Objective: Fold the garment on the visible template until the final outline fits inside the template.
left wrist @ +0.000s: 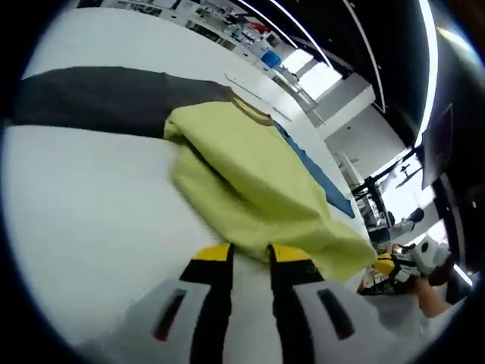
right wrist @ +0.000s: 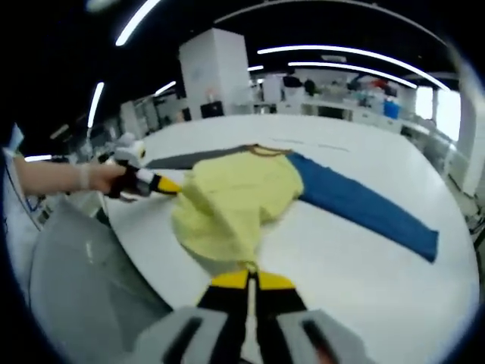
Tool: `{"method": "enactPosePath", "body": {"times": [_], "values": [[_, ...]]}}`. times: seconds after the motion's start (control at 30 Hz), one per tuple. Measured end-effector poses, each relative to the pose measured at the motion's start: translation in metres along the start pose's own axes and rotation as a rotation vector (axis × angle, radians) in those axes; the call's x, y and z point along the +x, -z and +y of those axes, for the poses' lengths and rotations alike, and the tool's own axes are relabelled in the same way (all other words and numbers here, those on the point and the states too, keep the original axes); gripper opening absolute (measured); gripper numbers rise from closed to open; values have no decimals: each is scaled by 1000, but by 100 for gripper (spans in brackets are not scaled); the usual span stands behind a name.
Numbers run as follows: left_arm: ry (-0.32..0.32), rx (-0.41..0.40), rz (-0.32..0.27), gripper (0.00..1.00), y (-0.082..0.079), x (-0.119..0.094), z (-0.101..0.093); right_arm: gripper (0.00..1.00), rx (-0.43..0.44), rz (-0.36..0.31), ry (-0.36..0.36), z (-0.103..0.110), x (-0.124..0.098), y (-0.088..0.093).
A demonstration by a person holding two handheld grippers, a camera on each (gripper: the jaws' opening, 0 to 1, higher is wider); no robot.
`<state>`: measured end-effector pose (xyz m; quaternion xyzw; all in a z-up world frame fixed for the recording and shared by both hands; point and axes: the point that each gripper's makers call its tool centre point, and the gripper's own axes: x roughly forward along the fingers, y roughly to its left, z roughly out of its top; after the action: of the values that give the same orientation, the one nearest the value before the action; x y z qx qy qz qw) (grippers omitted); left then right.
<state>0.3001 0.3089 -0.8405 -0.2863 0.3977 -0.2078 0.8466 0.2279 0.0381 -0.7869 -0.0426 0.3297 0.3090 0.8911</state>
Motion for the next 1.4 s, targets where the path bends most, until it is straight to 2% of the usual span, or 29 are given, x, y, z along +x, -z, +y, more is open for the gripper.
{"method": "enactPosePath", "body": {"times": [0.1,0.2,0.23,0.37,0.5,0.63,0.73,0.97,1.13,1.27,1.4], "values": [[-3,-25,-6,1,0,2,1,0,8,0,3,-1,0,1],[-2,-13,-25,0,-5,-3,-3,0,15,-3,7,-3,0,0],[31,10,-51,0,-11,-6,-10,0,16,-4,8,-4,-1,0],[85,-21,-72,0,-28,-15,-27,0,20,-6,11,-4,0,-1],[135,19,-111,0,-52,-20,-52,0,18,-6,14,-6,0,-2],[163,58,-115,0,-69,-16,-74,0,25,-11,26,-12,-1,-5],[164,97,-109,0,-77,-9,-80,0,31,-16,40,-19,-3,-7],[145,130,-57,0,-85,15,-74,0,52,-23,57,-28,-1,-10],[135,140,-32,0,-98,32,-74,0,56,-19,63,-33,4,-12],[123,203,-4,0,-105,46,-75,0,68,-17,76,-41,6,-11],[110,204,9,0,-110,59,-70,0,88,-11,89,-49,8,-9]]}}
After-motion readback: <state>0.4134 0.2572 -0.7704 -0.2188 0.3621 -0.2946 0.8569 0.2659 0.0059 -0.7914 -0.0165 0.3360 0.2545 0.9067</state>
